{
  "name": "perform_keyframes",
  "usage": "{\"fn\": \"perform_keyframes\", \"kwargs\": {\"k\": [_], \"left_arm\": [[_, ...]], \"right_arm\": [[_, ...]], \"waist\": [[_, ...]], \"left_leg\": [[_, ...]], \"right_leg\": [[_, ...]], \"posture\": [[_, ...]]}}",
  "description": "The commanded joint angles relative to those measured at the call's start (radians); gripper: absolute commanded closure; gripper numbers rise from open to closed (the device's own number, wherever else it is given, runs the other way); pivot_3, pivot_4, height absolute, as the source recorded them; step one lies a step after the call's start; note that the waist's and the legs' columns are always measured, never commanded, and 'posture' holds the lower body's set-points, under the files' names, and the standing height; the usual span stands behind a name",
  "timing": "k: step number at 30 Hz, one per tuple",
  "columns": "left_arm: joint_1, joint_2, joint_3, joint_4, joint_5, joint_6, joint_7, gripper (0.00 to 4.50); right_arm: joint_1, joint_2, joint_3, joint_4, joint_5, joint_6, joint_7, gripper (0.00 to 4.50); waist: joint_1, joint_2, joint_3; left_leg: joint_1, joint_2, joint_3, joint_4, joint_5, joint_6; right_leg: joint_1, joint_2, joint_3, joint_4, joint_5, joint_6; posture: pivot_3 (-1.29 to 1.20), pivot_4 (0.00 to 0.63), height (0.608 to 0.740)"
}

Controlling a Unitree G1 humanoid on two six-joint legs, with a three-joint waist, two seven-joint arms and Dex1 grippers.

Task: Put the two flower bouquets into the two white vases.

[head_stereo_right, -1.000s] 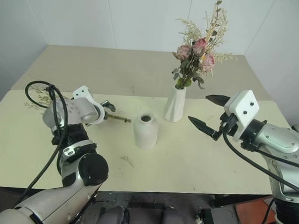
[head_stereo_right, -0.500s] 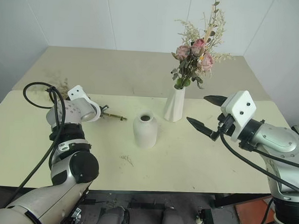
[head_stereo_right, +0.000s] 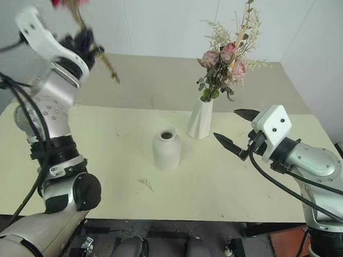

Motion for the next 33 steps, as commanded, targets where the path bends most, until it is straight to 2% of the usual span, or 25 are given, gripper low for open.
{"fn": "perform_keyframes", "kwargs": {"k": [1,3,8,11,26,33], "left_arm": [[-0.010,0.040,-0.027,0.013,-0.190,-0.027,-0.293,4.49],[0.028,0.085,-0.090,0.027,-0.215,-0.046,-0.479,4.49],[0.054,0.156,-0.157,0.141,-0.318,0.017,-0.761,4.49],[0.053,0.189,-0.209,0.204,-0.315,0.029,-0.866,4.49],[0.027,0.187,-0.296,0.370,-0.299,0.066,-0.984,4.49],[0.068,0.169,-0.341,0.411,-0.229,-0.016,-1.016,4.49]], "right_arm": [[0.003,0.012,-0.042,-0.043,-0.010,-0.026,-0.040,0.00],[0.020,0.023,-0.049,-0.063,-0.011,-0.025,-0.059,0.00],[0.073,0.044,-0.065,-0.112,-0.020,-0.019,-0.100,0.00],[0.103,0.054,-0.079,-0.140,-0.023,-0.014,-0.121,0.00],[0.167,0.090,-0.075,-0.185,-0.043,-0.020,-0.179,0.00],[0.168,0.091,-0.070,-0.196,-0.042,-0.011,-0.187,0.00]], "waist": [[0.001,0.000,0.000],[-0.002,0.000,0.000],[-0.009,0.000,0.000],[-0.010,0.000,0.000],[-0.010,0.000,0.000],[-0.010,0.000,0.000]], "left_leg": [[0.000,0.000,0.000,0.000,0.000,0.000],[0.000,0.000,0.000,0.000,0.000,0.000],[0.001,0.000,0.000,0.001,0.000,0.001],[0.001,0.000,0.000,0.001,0.001,0.001],[0.001,0.000,0.000,0.002,0.000,0.002],[0.001,0.000,0.000,0.002,0.000,0.002]], "right_leg": [[0.000,0.000,0.000,0.000,0.000,0.000],[0.000,0.001,0.000,0.000,0.000,0.000],[0.000,0.001,0.001,0.000,0.000,0.000],[0.000,0.001,0.001,0.000,0.000,0.000],[0.000,0.001,0.001,0.000,0.000,0.000],[0.000,0.001,0.001,0.000,0.000,0.000]], "posture": [[0.00,0.150,0.740],[0.00,0.150,0.740],[0.00,0.150,0.740],[0.00,0.150,0.740],[0.00,0.150,0.740],[0.00,0.150,0.740]]}}
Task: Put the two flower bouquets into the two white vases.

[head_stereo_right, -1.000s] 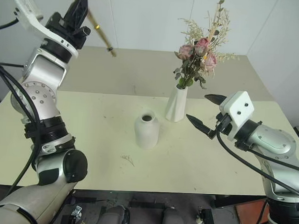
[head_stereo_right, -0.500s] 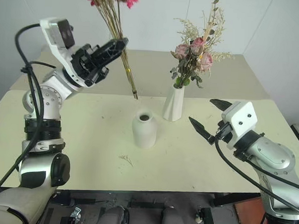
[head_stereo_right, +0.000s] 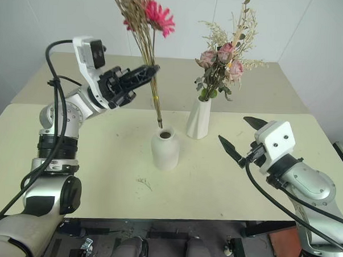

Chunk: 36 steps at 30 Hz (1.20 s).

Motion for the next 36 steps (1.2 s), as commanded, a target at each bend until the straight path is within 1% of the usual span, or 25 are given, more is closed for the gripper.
{"fn": "perform_keyframes", "kwargs": {"k": [1,3,5,9,11,17,24,28,32,36], "left_arm": [[-0.005,-0.008,-0.010,0.019,0.040,-0.069,-0.021,4.49],[-0.001,-0.013,-0.026,0.040,0.078,-0.113,-0.031,4.49],[-0.003,-0.021,-0.029,0.064,0.092,-0.133,-0.041,4.49],[-0.007,-0.044,-0.030,0.094,0.108,-0.168,-0.056,4.49],[-0.011,-0.059,-0.031,0.107,0.115,-0.181,-0.056,4.49],[-0.008,-0.070,-0.049,0.121,0.146,-0.214,-0.080,4.49],[0.013,-0.065,-0.076,0.121,0.192,-0.251,-0.108,4.49],[0.016,-0.066,-0.076,0.120,0.200,-0.254,-0.108,4.49],[0.040,-0.059,-0.105,0.112,0.238,-0.286,-0.130,4.49],[0.057,-0.051,-0.119,0.103,0.249,-0.292,-0.152,4.49]], "right_arm": [[-0.007,-0.005,-0.019,-0.043,-0.003,-0.008,-0.009,0.00],[-0.005,-0.008,-0.021,-0.046,0.003,-0.003,-0.004,0.00],[0.000,-0.012,-0.036,-0.052,0.044,0.012,0.020,0.00],[0.026,-0.020,-0.117,-0.090,0.249,0.069,0.104,0.00],[0.038,-0.037,-0.127,-0.102,0.281,0.083,0.125,0.00],[0.047,-0.065,-0.129,-0.112,0.300,0.110,0.115,0.00],[0.081,-0.086,-0.144,-0.127,0.330,0.125,0.142,0.00],[0.088,-0.093,-0.148,-0.123,0.328,0.119,0.149,0.00],[0.087,-0.098,-0.143,-0.120,0.320,0.116,0.149,0.00],[0.092,-0.101,-0.143,-0.117,0.310,0.108,0.155,0.00]], "waist": [[0.000,0.000,0.000],[0.001,0.000,0.000],[0.001,0.000,0.000],[0.003,0.000,0.000],[0.002,0.000,0.000],[0.000,0.000,0.000],[0.002,0.000,0.000],[0.002,0.000,0.000],[0.001,0.000,0.000],[0.002,0.000,0.000]], "left_leg": [[0.000,0.000,0.000,0.000,0.000,0.000],[0.000,0.000,0.000,0.000,0.000,0.000],[0.000,0.000,0.000,0.000,0.000,0.000],[-0.001,0.000,0.000,0.000,0.000,0.000],[-0.001,0.000,0.000,0.000,0.000,0.001],[0.000,0.000,0.000,0.001,-0.001,0.001],[0.000,0.000,0.000,0.001,-0.001,0.002],[0.000,0.000,0.000,0.002,-0.001,0.002],[0.000,0.000,0.000,0.002,-0.001,0.002],[0.000,0.000,0.000,0.002,-0.001,0.002]], "right_leg": [[0.000,0.000,0.000,0.000,0.000,0.000],[0.000,0.000,0.000,0.000,0.000,0.000],[0.000,0.000,0.000,0.000,0.000,0.000],[0.000,0.000,0.000,0.000,0.000,0.000],[0.000,0.000,-0.001,0.000,0.000,0.000],[0.001,0.000,0.000,0.000,0.000,0.000],[0.001,0.000,0.000,0.000,0.000,0.000],[0.001,0.000,0.000,0.000,0.000,0.000],[0.001,0.000,0.000,0.000,0.000,0.000],[0.001,0.000,0.000,0.000,0.000,0.000]], "posture": [[0.00,0.150,0.740],[0.00,0.150,0.740],[0.00,0.150,0.740],[0.00,0.150,0.740],[0.00,0.150,0.740],[0.00,0.150,0.740],[0.00,0.150,0.740],[0.00,0.150,0.740],[0.00,0.150,0.740],[0.00,0.150,0.740]]}}
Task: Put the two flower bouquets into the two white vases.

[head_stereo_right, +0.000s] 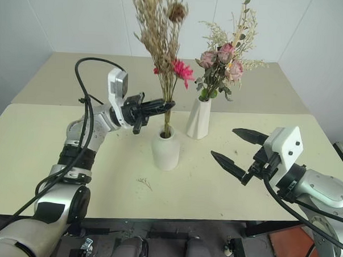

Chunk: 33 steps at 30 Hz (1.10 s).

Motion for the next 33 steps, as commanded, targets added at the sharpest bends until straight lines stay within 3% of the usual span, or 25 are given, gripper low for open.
{"fn": "perform_keyframes", "kwargs": {"k": [1,2,5,17,23,33], "left_arm": [[-0.005,0.017,-0.004,-0.035,-0.003,-0.009,-0.033,4.49],[-0.002,0.017,-0.001,-0.037,-0.006,-0.001,-0.034,4.49],[0.006,0.020,0.002,-0.038,-0.003,0.002,-0.032,3.77],[0.083,0.105,-0.020,-0.103,0.052,-0.036,-0.042,0.12],[0.162,0.230,0.043,-0.185,0.023,0.006,-0.030,0.06],[0.385,0.438,0.178,-0.373,0.083,-0.094,0.102,0.06]], "right_arm": [[0.003,-0.016,-0.033,-0.023,-0.002,-0.017,0.003,0.00],[0.003,-0.016,-0.034,-0.022,-0.004,-0.018,0.005,0.00],[0.000,-0.019,-0.029,-0.017,-0.019,-0.025,0.009,0.00],[-0.025,-0.019,-0.001,0.013,-0.066,-0.044,0.033,0.00],[-0.001,-0.018,-0.015,0.015,-0.080,-0.052,0.047,0.00],[0.127,-0.129,-0.241,0.131,-0.052,-0.071,0.237,0.00]], "waist": [[0.000,0.000,0.000],[0.000,0.000,0.000],[0.000,0.000,0.000],[0.000,0.000,0.000],[-0.003,0.000,0.000],[0.008,0.000,0.000]], "left_leg": [[0.000,0.000,0.000,0.000,0.000,0.000],[0.000,0.000,0.000,0.000,0.000,0.000],[0.000,0.000,0.000,0.000,0.000,0.000],[0.000,0.000,0.000,0.000,0.000,0.000],[0.000,0.001,0.000,0.000,0.000,0.000],[0.001,0.002,0.000,0.000,0.000,0.000]], "right_leg": [[0.000,0.000,0.000,0.000,0.000,0.000],[0.000,0.000,0.000,0.000,0.000,0.000],[0.000,0.000,0.000,0.000,0.000,0.000],[0.000,0.000,0.000,0.000,0.000,0.000],[0.000,0.000,0.000,0.000,0.000,0.000],[0.001,0.000,-0.001,0.000,0.000,0.000]], "posture": [[0.00,0.150,0.740],[0.00,0.150,0.740],[0.00,0.150,0.740],[0.00,0.150,0.740],[0.00,0.150,0.740],[0.00,0.150,0.740]]}}
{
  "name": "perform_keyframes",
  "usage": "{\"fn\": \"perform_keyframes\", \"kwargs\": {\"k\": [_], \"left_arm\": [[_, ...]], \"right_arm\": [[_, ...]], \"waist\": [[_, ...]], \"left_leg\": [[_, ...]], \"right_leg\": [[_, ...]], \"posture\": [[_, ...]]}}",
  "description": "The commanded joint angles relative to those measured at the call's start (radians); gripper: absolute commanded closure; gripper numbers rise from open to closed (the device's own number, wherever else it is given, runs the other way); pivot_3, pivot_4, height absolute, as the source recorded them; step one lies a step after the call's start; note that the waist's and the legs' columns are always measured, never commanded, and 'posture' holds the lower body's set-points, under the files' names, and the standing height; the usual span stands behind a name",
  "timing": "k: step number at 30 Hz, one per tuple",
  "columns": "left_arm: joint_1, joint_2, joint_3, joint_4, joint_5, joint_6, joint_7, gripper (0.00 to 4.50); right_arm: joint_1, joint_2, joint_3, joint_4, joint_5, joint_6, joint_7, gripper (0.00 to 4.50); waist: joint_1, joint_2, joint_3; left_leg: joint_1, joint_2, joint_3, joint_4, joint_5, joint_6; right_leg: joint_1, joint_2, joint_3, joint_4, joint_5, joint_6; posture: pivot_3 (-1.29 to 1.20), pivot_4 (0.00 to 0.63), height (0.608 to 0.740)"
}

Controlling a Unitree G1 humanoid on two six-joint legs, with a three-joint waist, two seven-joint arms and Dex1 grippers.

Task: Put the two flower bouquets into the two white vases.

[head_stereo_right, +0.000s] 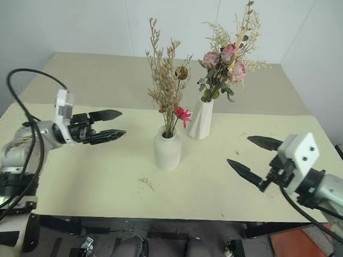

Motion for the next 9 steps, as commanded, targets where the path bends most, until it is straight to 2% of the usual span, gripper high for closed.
{"fn": "perform_keyframes", "kwargs": {"k": [1,5,9], "left_arm": [[0.040,0.049,0.049,-0.094,0.033,-0.069,0.059,0.06],[0.071,0.045,0.079,-0.113,0.087,-0.168,0.177,0.06],[0.040,0.010,0.086,-0.072,0.130,-0.246,0.298,0.06]], "right_arm": [[0.020,-0.041,-0.097,0.048,0.010,-0.041,0.083,0.00],[0.018,-0.064,-0.129,0.113,0.007,-0.062,0.135,0.00],[0.005,-0.072,-0.119,0.160,-0.043,-0.111,0.137,0.00]], "waist": [[0.000,0.000,0.000],[0.003,0.000,0.000],[0.002,0.000,0.000]], "left_leg": [[0.000,0.000,0.000,0.000,0.000,0.000],[0.001,0.000,0.001,0.000,0.000,0.000],[0.003,0.000,0.001,0.000,0.000,0.000]], "right_leg": [[0.000,0.000,0.000,0.000,0.000,0.000],[0.001,0.000,0.000,0.000,0.000,0.000],[0.002,0.000,0.000,0.000,0.000,0.000]], "posture": [[0.00,0.150,0.740],[0.00,0.150,0.740],[0.00,0.150,0.740]]}}
